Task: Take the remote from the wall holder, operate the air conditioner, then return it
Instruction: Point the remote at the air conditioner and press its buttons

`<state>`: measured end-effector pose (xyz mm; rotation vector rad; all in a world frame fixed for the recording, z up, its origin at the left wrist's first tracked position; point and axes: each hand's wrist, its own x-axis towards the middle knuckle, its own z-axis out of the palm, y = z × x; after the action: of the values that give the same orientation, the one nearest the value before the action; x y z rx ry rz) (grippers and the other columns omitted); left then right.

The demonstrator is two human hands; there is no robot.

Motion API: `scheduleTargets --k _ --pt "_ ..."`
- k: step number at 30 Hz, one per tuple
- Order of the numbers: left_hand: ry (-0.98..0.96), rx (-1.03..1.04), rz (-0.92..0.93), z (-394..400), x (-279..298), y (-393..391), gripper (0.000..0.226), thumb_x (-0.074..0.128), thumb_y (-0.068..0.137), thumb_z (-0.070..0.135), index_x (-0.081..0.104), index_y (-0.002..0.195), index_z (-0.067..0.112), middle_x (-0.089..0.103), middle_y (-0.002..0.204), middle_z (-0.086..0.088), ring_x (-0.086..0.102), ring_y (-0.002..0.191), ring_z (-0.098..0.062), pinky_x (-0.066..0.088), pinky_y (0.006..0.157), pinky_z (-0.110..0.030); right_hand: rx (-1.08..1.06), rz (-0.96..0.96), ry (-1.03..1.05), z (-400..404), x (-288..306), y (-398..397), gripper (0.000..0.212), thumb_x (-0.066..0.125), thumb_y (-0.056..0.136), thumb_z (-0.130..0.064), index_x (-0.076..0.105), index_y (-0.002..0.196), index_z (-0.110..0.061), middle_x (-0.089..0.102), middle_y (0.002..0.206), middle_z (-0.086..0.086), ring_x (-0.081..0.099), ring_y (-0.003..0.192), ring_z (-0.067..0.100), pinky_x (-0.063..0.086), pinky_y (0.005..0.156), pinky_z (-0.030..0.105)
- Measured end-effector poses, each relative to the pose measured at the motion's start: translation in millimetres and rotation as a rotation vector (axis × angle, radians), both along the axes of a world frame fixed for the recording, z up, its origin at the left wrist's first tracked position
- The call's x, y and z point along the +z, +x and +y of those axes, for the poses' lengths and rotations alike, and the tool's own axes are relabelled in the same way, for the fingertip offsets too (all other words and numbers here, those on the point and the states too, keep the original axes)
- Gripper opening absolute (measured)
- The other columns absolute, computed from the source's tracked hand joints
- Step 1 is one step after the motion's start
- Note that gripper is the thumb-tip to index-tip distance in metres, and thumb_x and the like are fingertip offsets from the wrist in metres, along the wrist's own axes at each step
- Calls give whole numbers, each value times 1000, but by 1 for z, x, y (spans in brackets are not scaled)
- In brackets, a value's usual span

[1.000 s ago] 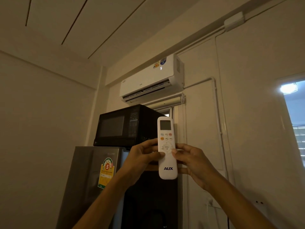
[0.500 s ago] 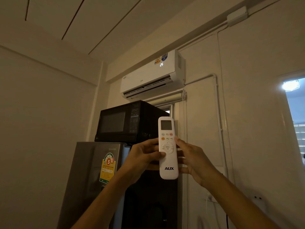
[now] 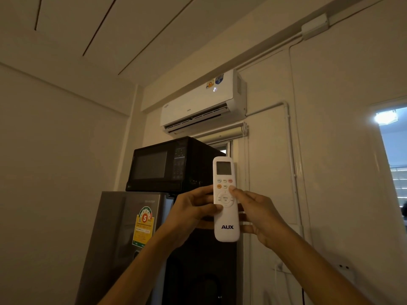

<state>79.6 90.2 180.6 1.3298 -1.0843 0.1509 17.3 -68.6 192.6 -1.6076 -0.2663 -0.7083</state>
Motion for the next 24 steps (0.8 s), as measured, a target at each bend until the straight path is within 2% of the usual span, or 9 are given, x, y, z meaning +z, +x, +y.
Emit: scheduleTargets --k 3,8,14,24 --pt "6 -8 1 1 0 0 42 60 84 -3 58 110 30 78 90 8 74 88 -13 61 61 -25 2 7 4 0 0 0 18 61 83 -37 61 96 -24 69 92 4 68 78 22 58 59 39" --pt "13 -14 6 1 -1 2 42 61 83 -3 58 107 32 78 89 10 74 86 -11 60 60 -23 0 6 2 0 0 0 14 61 83 -37 61 92 -26 69 90 3 68 75 20 56 51 34" --pt "7 -10 7 -1 0 5 42 61 83 -3 58 108 31 78 90 8 74 87 -13 61 61 -25 -10 -7 2 1 0 2 11 61 83 -37 60 89 -28 69 88 2 68 73 19 56 49 33" --pt "3 21 -1 -2 -1 7 43 60 85 -1 58 105 37 78 88 13 74 84 -9 60 59 -21 -14 -19 15 3 -1 4 12 60 84 -35 60 91 -25 69 90 4 68 74 20 57 52 34"
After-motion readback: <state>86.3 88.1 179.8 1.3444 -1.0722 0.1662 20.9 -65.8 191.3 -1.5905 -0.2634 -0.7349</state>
